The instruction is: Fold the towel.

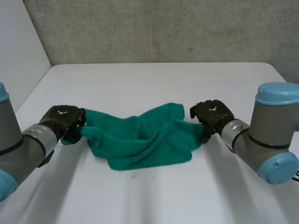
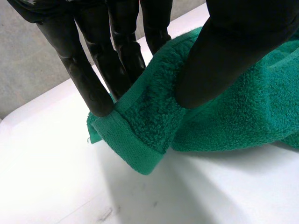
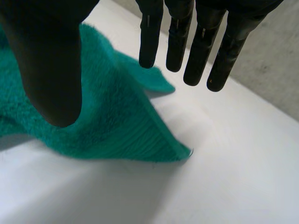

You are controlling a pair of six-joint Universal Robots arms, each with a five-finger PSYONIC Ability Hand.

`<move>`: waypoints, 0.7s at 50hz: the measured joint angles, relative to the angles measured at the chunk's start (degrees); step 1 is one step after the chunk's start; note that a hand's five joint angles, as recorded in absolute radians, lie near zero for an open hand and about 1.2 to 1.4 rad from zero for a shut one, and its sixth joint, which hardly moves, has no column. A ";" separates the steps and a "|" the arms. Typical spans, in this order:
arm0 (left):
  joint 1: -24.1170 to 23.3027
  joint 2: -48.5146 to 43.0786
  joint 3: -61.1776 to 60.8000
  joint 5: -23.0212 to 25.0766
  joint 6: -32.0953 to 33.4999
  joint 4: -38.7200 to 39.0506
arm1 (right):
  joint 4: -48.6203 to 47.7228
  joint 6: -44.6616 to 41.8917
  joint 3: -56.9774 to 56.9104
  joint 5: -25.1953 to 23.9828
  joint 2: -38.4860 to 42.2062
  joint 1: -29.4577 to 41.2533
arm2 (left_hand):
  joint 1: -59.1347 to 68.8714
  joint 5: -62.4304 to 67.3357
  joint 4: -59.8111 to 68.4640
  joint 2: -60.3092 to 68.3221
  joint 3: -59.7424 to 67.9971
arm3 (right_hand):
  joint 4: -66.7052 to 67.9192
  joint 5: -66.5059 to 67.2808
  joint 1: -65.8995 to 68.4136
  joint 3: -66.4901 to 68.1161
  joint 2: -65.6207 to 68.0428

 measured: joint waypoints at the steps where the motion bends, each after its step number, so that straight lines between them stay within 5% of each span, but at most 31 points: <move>1: 0.00 0.00 -0.04 -0.01 0.01 -0.01 | 1.33 -0.06 -1.55 -0.04 1.59 0.00 | 0.00 0.00 0.00 0.00 0.00 | 0.00 0.01 0.00 0.00 0.00; 7: 0.08 -0.05 -0.30 -0.04 0.02 -0.06 | 7.10 -0.17 -7.94 -0.22 7.51 -0.01 | 0.00 0.00 0.00 0.01 0.00 | 1.33 1.24 0.79 1.47 1.30; 12: 0.39 -0.43 0.26 0.07 0.08 0.27 | 11.34 -0.05 -14.87 -0.34 11.79 0.10 | 0.00 0.00 0.00 0.01 0.00 | 37.37 35.72 30.62 36.87 37.45; 24: 0.95 -4.40 22.64 -0.14 2.53 2.72 | 3.30 0.65 -34.73 4.97 6.27 0.62 | 0.00 0.00 0.00 0.09 0.14 | 40.22 37.66 30.93 39.13 38.87; 29: 0.95 -6.23 41.01 -2.25 3.51 10.09 | -9.35 0.83 -39.80 10.42 -2.21 0.61 | 0.00 0.00 0.00 0.09 0.16 | 40.43 37.66 30.93 39.13 38.87; 35: 1.00 -4.81 43.99 -5.98 3.48 21.39 | -16.45 0.51 -36.62 12.27 -8.04 0.20 | 0.00 0.00 0.02 0.09 0.16 | 40.50 38.00 30.93 39.13 38.87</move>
